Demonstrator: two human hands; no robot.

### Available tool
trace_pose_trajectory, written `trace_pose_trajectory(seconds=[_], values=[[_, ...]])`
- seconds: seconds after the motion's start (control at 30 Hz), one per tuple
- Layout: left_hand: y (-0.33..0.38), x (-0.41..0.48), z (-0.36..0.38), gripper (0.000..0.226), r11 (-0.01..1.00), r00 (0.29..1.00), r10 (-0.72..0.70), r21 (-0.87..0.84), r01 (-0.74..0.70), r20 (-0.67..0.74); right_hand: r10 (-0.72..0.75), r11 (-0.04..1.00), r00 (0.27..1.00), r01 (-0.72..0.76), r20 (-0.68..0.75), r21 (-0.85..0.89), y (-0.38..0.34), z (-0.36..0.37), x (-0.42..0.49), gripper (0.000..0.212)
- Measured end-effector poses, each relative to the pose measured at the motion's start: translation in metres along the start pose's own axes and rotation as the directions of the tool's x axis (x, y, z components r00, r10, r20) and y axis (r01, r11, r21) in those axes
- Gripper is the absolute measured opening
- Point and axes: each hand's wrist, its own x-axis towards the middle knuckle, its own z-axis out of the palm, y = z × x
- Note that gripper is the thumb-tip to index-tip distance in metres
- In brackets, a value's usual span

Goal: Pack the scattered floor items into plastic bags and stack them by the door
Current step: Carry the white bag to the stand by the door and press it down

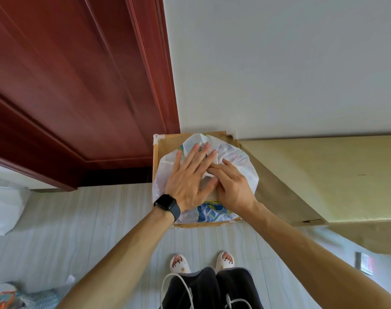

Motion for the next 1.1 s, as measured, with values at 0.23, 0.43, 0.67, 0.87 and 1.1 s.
trace_pose_trajectory(seconds=[0.23, 0.43, 0.67, 0.87, 1.1], values=[[-0.001, 0.012, 0.004, 0.046, 0.992, 0.996, -0.016, -0.123, 0.006, -0.085, 0.361, 0.918, 0.919, -0.321, -0.156, 0.231, 0.003, -0.025, 0.009, 0.031], [-0.003, 0.012, 0.005, 0.041, 0.994, 0.993, -0.008, -0.108, -0.005, -0.117, 0.691, 0.723, 0.681, -0.640, 0.244, -0.259, 0.051, -0.014, 0.071, 0.069], [-0.002, 0.011, 0.005, 0.060, 0.987, 0.976, -0.157, -0.061, 0.150, -0.152, 0.403, 0.911, 0.891, -0.413, 0.207, 0.003, 0.047, -0.007, 0.082, 0.023], [-0.006, 0.013, 0.005, 0.073, 0.990, 0.984, -0.143, 0.001, 0.144, 0.109, 0.246, 0.959, 0.934, -0.273, 0.260, 0.072, 0.035, -0.017, 0.024, 0.027], [0.006, 0.020, 0.001, 0.033, 0.985, 0.986, -0.168, -0.042, 0.169, 0.021, 0.373, 0.912, 0.918, -0.390, 0.135, 0.131, 0.011, -0.023, 0.001, 0.035]])
